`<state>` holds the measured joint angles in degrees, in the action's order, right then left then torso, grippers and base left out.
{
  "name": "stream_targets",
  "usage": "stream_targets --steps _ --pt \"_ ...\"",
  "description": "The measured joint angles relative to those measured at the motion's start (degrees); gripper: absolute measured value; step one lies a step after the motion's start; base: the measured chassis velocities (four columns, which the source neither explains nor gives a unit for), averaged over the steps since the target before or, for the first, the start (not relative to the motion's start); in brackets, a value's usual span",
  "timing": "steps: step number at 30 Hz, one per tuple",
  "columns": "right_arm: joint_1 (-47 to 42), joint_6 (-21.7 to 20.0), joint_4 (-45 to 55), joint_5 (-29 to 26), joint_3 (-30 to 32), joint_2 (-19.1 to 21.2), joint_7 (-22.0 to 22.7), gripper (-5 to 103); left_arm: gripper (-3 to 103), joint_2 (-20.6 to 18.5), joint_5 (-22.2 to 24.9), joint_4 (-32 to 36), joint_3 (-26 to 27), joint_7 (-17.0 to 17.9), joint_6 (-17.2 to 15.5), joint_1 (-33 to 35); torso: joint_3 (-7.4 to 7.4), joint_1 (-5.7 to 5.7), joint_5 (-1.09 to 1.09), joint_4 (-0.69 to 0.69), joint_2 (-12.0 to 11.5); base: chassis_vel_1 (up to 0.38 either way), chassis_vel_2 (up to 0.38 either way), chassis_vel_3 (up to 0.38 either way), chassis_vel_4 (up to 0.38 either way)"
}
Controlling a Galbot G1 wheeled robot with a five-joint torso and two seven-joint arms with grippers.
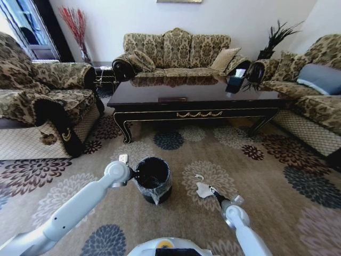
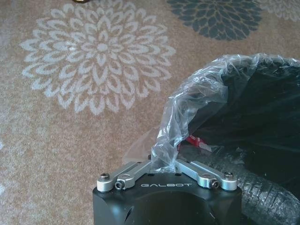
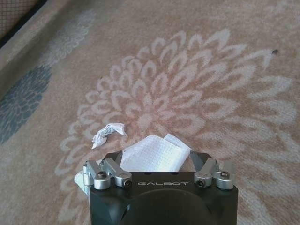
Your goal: Move to the front of the table and pick up the trash from the floor, then place it into the trash bin.
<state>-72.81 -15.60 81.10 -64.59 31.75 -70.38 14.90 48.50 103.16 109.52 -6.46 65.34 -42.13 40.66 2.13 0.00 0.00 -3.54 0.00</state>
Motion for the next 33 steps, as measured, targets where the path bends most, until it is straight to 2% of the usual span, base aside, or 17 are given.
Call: stream_targets --steps 2,5,13,16,17,21,23,28,31,32,33 --pt "0.2 -0.1 -0.3 0.0 0.0 -0.1 0.0 79 0 0.0 0.0 0.0 0.0 0.0 0.0 -0.1 0.00 0.00 0.00 0.00 0.0 0.000 0.000 0.000 0.000" --pt "0.7 -0.1 -1.5 0.2 0.0 -0.7 0.0 66 0 0.2 0.0 0.0 -0.1 0.0 0.0 -0.4 0.00 0.00 0.00 0.00 0.0 0.000 0.000 0.000 0.000" --pt "1.3 0.6 -4.2 1.5 0.1 -1.1 -0.6 64 0 0.2 -0.8 0.0 0.0 -0.3 0.0 -0.2 0.00 0.00 0.00 0.00 0.0 0.000 0.000 0.000 0.000" --pt "1.6 0.9 -4.9 1.9 0.3 -1.2 -0.7 59 0 0.1 -0.8 0.0 0.1 -0.3 0.0 -0.2 0.00 0.00 0.00 0.00 0.0 0.000 0.000 0.000 0.000" --pt "1.6 0.9 -4.9 2.0 0.4 -1.3 -0.8 64 0 0.0 -0.8 0.0 0.2 -0.3 0.0 -0.2 0.00 0.00 0.00 0.00 0.0 0.000 0.000 0.000 0.000" --pt "1.5 0.9 -5.2 2.3 0.3 -1.3 -0.9 68 0 0.0 -0.8 0.1 0.3 -0.3 0.0 -0.1 0.00 0.00 0.00 0.00 0.0 0.000 0.000 0.000 0.000" --pt "1.8 0.8 -5.5 2.4 0.2 -1.4 -1.0 57 0 -0.1 -0.8 0.2 0.3 -0.3 0.0 -0.1 0.00 0.00 0.00 0.00 0.0 0.000 0.000 0.000 0.000" --pt "2.3 0.6 -6.0 2.7 -0.1 -1.6 -1.0 47 0 -0.3 -0.9 0.4 0.4 -0.3 0.0 -0.1 0.00 0.00 0.00 0.00 0.0 0.000 0.000 0.000 0.000" --pt "2.5 0.6 -6.1 3.0 -0.2 -1.8 -0.9 30 0 -0.6 -1.0 1.0 0.7 -0.3 0.0 0.2 0.00 0.00 0.00 0.00 0.0 0.000 0.000 0.000 0.000" --pt "2.5 0.6 -6.1 3.0 -0.2 -1.8 -0.9 30 0 -0.6 -1.0 1.0 0.7 -0.3 0.0 0.2 0.00 0.00 0.00 0.00 0.0 0.000 0.000 0.000 0.000" --pt "2.5 0.6 -6.1 3.1 -0.2 -1.7 -0.9 25 0 -0.6 -1.0 1.0 0.8 -0.3 0.0 0.3 0.00 0.00 0.00 0.00 0.0 0.000 0.000 0.000 0.000"
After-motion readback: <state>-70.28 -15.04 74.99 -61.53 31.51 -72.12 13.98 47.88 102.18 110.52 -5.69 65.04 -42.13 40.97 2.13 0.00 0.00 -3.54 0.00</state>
